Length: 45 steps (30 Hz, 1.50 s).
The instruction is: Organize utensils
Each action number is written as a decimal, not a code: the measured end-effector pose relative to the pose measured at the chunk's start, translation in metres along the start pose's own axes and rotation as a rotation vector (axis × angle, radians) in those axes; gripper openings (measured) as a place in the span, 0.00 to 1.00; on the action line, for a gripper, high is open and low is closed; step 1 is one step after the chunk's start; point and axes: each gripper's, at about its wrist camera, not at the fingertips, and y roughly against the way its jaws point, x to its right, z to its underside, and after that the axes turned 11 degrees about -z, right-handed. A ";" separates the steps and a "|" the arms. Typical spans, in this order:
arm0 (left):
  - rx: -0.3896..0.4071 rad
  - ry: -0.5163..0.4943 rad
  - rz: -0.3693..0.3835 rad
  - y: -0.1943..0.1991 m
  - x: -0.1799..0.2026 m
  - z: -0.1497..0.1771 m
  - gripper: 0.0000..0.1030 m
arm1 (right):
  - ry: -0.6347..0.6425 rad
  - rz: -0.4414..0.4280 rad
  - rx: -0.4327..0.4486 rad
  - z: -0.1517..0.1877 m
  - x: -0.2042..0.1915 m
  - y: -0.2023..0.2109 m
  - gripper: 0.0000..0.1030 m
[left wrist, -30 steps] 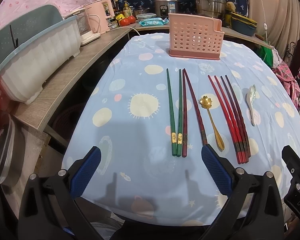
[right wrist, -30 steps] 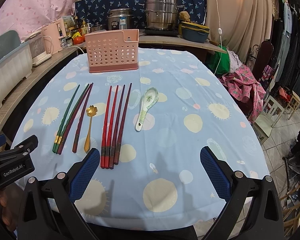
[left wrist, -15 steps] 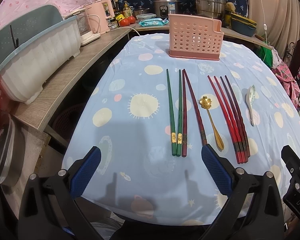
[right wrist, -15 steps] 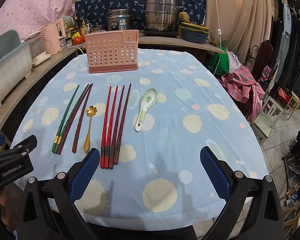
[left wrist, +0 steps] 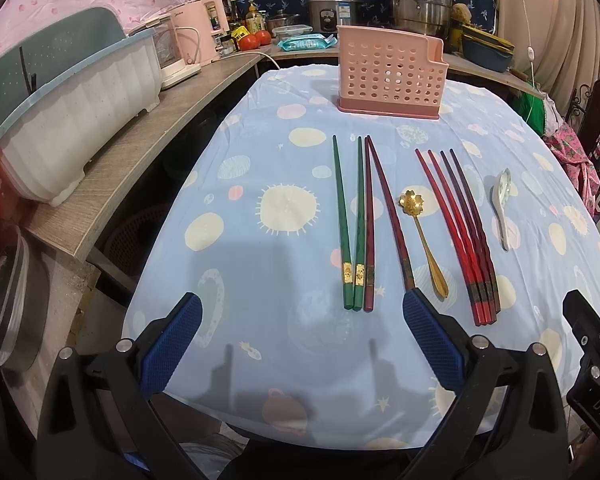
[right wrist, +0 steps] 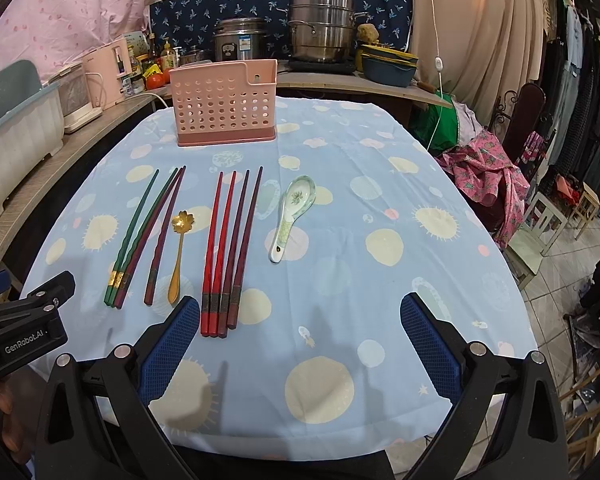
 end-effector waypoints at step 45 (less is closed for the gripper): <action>-0.078 -0.004 -0.014 -0.040 0.009 -0.016 0.93 | -0.053 -0.024 -0.030 -0.024 0.018 -0.043 0.93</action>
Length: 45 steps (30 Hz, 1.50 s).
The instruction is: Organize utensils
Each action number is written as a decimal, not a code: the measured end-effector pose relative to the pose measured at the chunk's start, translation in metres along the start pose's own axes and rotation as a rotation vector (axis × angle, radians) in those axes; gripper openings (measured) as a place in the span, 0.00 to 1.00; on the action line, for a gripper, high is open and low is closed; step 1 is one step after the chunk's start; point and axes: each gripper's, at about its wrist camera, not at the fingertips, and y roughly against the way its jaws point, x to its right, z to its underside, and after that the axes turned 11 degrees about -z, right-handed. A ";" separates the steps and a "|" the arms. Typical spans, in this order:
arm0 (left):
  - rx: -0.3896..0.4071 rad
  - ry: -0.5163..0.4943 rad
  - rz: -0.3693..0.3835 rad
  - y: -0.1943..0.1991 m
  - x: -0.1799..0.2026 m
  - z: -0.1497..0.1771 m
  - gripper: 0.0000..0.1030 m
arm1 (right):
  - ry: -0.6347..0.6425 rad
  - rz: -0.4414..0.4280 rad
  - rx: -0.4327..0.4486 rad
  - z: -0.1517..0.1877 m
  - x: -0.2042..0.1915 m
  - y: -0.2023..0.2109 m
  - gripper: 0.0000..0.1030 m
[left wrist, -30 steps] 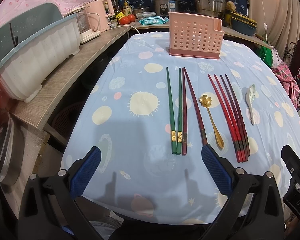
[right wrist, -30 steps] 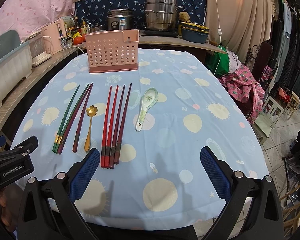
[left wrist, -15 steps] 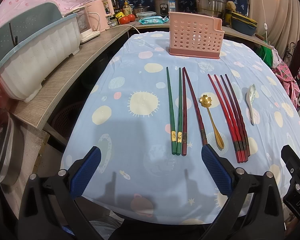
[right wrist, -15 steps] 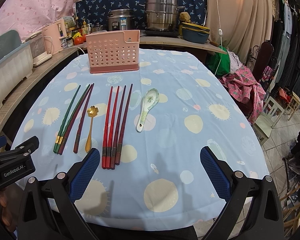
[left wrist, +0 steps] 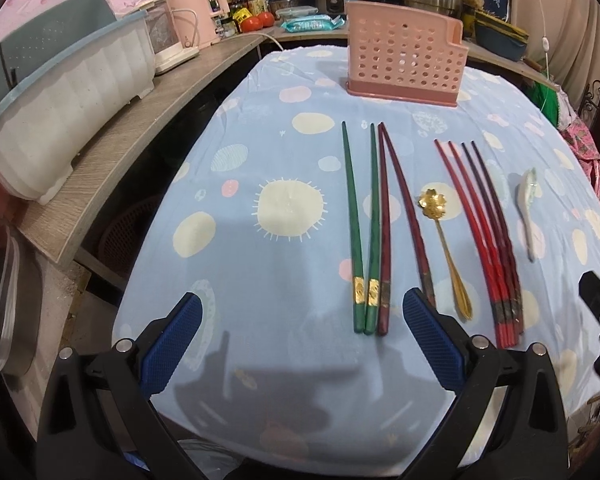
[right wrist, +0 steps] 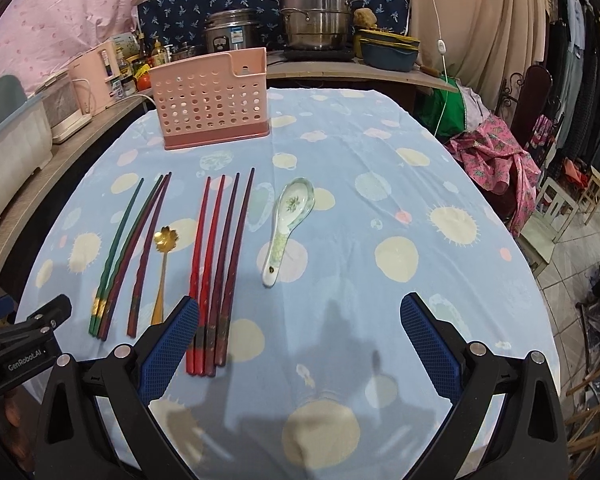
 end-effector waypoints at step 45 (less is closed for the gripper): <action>-0.082 -0.022 0.148 -0.065 0.014 -0.021 0.49 | -0.124 -0.090 -0.108 -0.026 0.026 -0.100 0.25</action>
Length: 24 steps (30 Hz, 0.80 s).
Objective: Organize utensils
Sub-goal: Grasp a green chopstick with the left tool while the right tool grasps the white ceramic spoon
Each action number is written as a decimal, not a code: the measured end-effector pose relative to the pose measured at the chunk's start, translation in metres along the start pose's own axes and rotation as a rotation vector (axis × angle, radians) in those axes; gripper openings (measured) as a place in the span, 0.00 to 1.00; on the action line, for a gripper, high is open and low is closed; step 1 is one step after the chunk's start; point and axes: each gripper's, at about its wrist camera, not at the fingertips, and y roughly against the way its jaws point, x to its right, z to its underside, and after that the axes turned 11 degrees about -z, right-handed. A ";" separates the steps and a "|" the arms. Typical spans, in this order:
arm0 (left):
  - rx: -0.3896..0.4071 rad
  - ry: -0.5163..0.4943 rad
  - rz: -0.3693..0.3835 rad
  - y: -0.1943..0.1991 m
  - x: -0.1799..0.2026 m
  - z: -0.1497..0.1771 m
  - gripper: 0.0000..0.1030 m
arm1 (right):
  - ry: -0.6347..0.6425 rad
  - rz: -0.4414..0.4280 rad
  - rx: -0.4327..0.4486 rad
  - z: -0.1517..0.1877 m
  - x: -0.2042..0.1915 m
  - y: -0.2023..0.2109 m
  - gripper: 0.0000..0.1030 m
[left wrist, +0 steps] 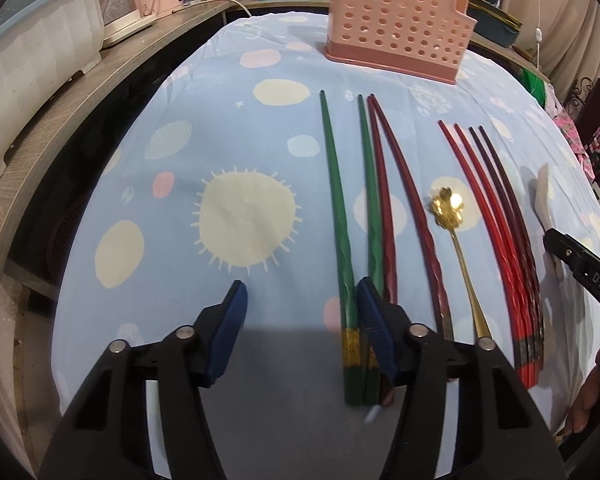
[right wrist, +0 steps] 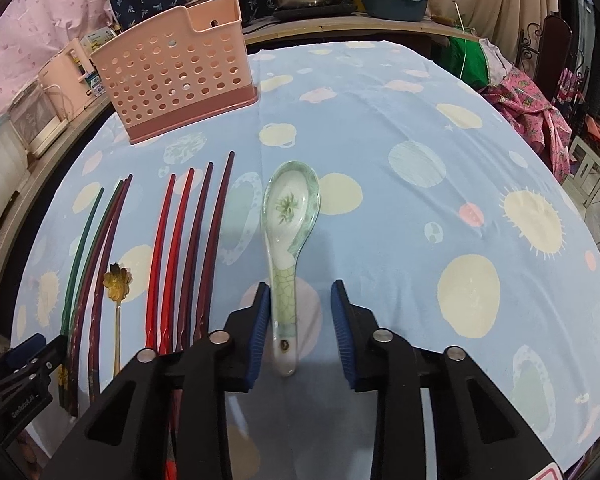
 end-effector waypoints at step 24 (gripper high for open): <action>0.117 0.049 0.127 0.059 -0.015 -0.001 0.07 | 0.048 -0.066 0.096 0.003 -0.018 0.065 0.10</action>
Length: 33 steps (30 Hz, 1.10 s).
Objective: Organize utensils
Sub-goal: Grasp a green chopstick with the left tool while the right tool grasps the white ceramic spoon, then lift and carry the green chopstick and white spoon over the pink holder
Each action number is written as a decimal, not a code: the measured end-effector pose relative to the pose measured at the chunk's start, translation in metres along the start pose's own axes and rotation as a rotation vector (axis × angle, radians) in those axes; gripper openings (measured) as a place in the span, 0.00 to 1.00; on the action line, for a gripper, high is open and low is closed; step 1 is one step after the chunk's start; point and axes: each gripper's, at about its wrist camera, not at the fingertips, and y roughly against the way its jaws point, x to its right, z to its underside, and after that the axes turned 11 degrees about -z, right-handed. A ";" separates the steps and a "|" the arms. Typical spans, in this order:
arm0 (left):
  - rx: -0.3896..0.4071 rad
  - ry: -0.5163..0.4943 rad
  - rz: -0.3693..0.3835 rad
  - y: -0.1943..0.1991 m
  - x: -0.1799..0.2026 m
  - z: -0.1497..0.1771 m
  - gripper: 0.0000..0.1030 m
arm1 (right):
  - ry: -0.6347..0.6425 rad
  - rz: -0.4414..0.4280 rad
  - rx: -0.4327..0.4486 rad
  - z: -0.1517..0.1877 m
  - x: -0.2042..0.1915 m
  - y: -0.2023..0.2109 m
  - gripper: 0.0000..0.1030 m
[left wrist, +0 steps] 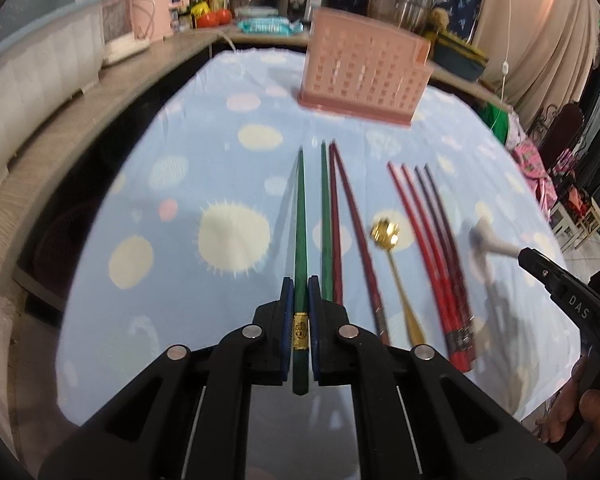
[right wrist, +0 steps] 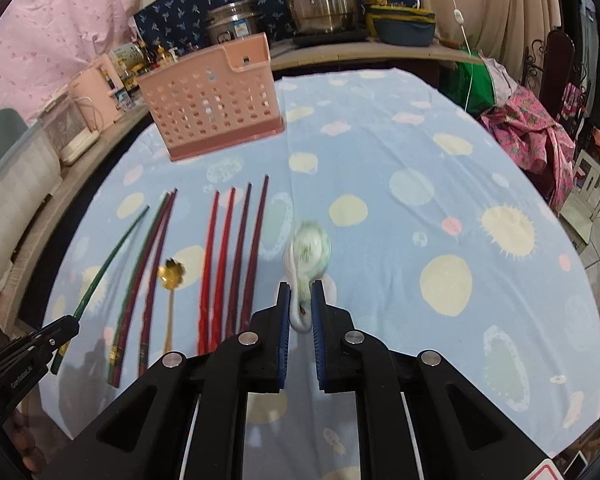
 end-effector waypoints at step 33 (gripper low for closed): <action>0.573 0.086 0.051 0.093 0.010 -0.281 0.07 | -0.006 -0.284 0.266 -0.239 -0.021 -0.010 0.06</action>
